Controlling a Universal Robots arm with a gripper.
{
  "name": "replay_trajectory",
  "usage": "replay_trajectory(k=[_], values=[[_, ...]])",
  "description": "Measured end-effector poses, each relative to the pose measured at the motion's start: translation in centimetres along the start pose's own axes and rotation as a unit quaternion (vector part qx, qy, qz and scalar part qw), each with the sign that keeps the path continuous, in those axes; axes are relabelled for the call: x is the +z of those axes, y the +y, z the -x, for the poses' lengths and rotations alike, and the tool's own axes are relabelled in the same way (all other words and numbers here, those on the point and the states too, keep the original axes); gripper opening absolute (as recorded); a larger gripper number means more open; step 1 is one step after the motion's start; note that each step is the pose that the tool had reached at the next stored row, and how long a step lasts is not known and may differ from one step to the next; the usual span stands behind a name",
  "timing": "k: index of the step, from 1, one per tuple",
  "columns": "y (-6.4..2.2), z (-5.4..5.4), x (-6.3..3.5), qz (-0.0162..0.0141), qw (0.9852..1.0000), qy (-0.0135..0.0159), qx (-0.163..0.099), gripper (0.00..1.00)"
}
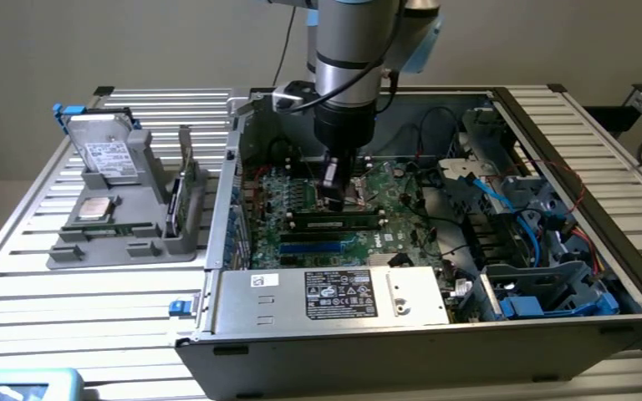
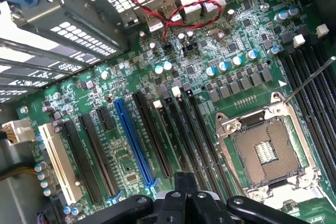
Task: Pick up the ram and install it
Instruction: 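Press down the ram until it locks into place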
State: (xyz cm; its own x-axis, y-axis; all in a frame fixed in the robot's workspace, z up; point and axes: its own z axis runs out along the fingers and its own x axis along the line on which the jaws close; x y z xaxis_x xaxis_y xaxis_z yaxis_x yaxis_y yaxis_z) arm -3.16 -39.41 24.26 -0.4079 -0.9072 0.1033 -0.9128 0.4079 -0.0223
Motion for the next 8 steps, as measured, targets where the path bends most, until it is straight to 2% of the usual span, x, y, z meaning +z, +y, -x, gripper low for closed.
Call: replay_trajectory(k=[4, 8], values=[[0.00, 0.00, 0.00, 0.0027, 0.9996, 0.0005, 0.029, 0.11], [0.00, 0.00, 0.00, 0.0054, 0.9983, 0.0010, 0.057, 0.11]])
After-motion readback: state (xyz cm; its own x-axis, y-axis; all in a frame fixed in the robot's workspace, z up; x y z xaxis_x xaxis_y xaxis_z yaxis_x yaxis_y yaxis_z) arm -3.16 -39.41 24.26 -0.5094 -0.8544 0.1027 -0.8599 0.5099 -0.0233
